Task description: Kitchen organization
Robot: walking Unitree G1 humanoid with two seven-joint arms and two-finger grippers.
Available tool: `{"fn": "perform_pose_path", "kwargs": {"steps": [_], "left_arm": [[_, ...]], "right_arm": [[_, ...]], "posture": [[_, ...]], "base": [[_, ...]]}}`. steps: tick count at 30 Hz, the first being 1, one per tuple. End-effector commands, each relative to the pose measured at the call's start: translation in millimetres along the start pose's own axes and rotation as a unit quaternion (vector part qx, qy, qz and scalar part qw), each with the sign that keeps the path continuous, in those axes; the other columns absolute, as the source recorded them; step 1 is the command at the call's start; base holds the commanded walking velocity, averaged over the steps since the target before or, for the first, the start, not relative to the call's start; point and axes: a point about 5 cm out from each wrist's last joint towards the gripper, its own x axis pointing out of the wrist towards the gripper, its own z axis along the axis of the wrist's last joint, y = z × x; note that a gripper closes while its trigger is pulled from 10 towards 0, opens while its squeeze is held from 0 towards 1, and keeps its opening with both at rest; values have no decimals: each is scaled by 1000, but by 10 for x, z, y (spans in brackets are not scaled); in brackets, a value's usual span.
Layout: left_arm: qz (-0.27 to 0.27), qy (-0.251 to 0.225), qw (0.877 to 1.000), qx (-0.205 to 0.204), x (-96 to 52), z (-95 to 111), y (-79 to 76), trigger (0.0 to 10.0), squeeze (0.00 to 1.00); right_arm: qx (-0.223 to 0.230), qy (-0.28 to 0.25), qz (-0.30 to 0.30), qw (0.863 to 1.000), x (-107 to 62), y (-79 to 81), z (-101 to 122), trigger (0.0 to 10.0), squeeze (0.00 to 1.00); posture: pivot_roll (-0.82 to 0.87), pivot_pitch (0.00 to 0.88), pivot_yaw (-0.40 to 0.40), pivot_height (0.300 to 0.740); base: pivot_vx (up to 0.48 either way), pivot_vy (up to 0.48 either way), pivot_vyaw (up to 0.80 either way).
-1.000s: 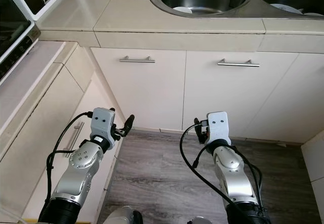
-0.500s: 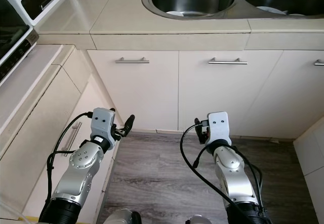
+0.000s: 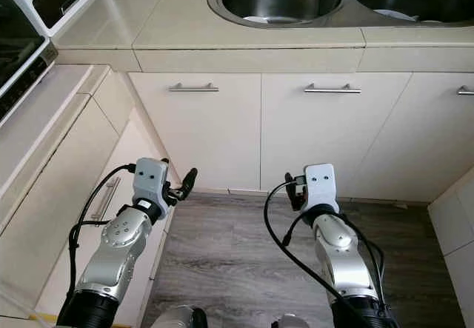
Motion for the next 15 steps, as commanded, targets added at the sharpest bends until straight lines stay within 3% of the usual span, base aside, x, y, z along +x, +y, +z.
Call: {"fn": "perform_pose_path", "kwargs": {"steps": [1, 9, 15], "left_arm": [[-1, 5, 1000, -5, -18, -28, -2, 10000, 0], [-1, 7, 1000, -5, -16, -33, 0, 10000, 0], [-1, 8, 1000, -5, -17, -36, 1, 10000, 0]], "right_arm": [[11, -2, -1, 1000, -18, -2, -22, 10000, 0], [14, -5, -3, 1000, -22, -5, -18, 10000, 0], [15, -4, -3, 1000, -23, -6, -23, 10000, 0]], "posture": [[-90, 82, 46, 740], [-88, 80, 46, 740], [-89, 79, 48, 740]], "base": [[0, 0, 0], [0, 0, 0], [0, 0, -708]]}}
